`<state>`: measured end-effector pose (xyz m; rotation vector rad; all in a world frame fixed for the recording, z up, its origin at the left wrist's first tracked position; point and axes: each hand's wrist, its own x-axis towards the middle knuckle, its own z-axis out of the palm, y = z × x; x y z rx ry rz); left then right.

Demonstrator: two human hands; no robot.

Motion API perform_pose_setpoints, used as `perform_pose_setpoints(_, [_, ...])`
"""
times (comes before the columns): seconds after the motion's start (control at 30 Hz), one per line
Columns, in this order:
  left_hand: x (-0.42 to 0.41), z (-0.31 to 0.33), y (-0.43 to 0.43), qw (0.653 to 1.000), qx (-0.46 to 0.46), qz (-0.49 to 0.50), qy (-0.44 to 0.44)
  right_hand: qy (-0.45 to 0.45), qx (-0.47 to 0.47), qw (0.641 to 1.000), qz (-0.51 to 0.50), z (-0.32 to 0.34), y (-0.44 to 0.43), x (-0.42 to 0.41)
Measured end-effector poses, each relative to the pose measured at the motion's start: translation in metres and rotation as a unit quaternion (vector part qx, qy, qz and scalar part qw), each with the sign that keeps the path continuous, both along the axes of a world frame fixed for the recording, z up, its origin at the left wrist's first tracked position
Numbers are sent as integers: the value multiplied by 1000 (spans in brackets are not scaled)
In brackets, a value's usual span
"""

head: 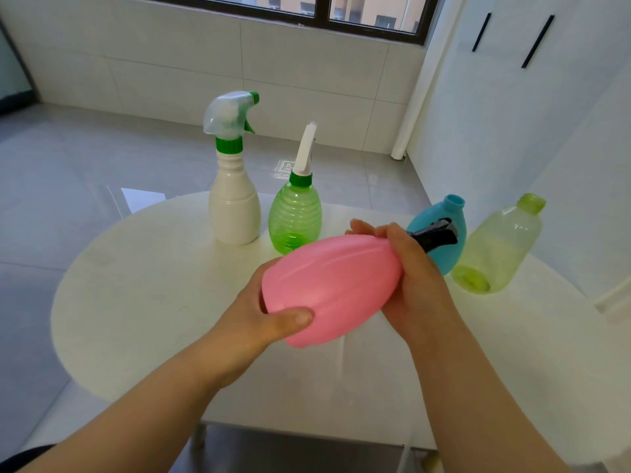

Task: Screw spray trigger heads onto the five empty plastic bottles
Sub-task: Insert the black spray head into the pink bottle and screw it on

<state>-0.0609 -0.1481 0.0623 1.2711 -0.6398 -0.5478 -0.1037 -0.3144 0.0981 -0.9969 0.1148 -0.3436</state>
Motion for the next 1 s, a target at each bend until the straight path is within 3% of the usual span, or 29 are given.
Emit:
perform_pose_setpoints(0.17, [-7, 1, 1, 973, 56, 157, -163, -1, 27, 999, -34, 4, 3, 2])
perform_pose_setpoints(0.37, [-9, -5, 4, 942, 70, 189, -267, 56, 32, 994, -94, 1, 13, 5])
perform_pose_setpoints(0.6, [-7, -18, 4, 920, 98, 190, -329, 116, 61, 977, -167, -2, 18, 5])
perform_pose_setpoints(0.83, [6, -29, 9, 922, 190, 147, -305, 138, -88, 959, -232, 12, 7, 6])
perform_pose_setpoints(0.93, [10, -33, 13, 893, 274, 133, -332, 109, -188, 925, -310, 32, -15, 16])
perform_pose_setpoints(1.0, [16, -39, 15, 850, 346, 132, -373, 105, -253, 906, -322, 43, -27, 26])
